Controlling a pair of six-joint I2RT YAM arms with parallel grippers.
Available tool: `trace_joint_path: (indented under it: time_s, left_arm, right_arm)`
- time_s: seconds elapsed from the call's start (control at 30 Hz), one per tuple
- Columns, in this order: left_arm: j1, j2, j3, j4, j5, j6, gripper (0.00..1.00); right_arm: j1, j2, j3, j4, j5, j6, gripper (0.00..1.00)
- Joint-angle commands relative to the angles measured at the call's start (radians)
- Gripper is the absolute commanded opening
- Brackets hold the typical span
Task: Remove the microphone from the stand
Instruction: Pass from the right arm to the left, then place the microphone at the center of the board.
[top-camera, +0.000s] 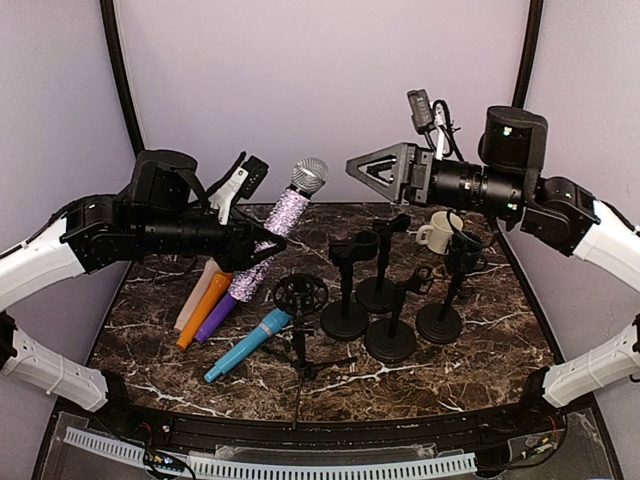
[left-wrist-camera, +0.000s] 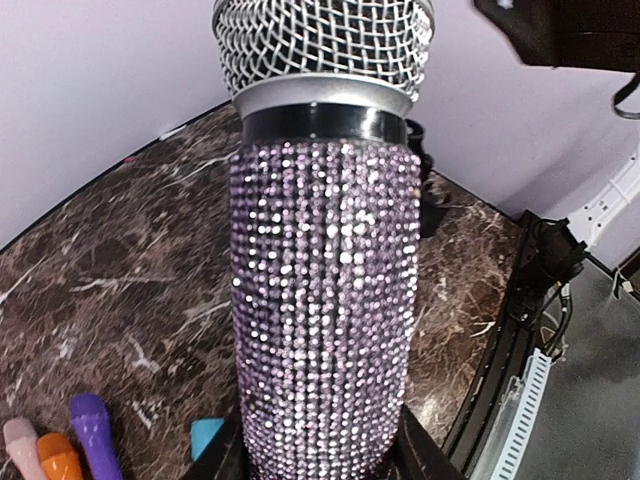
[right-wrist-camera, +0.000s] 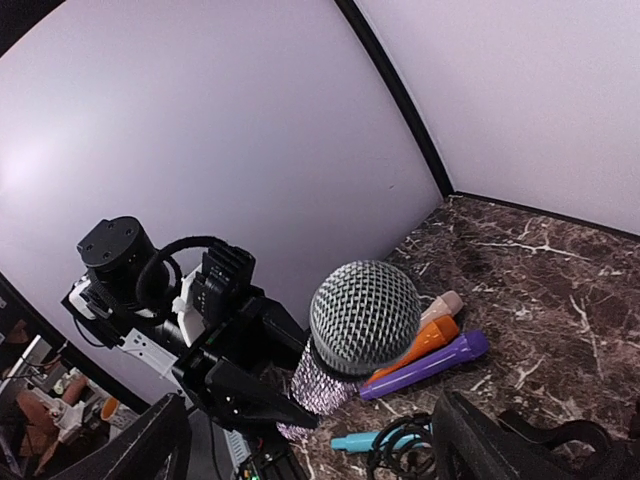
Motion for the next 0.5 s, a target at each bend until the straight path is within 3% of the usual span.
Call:
trace_joint_path:
  time_s: [0.0,0.2,0.47]
  left_arm:
    - [0.108,-0.093,-0.047,-0.13,-0.057,-0.045,0.11]
    - [0.275,-0.091,-0.187,-0.199,0.09,-0.047,0.09]
    - [0.298,-0.023,-0.32,-0.169,0.046,0.018,0.08]
  right_arm:
    - [-0.003,-0.095,0.009,-0.1,0.167,-0.07,0.86]
    - [-0.025,-0.168,-0.019,-0.198,0.347,-0.127,0.93]
    - [-0.065,-0.199,-0.049,-0.198,0.362,-0.132,0.95]
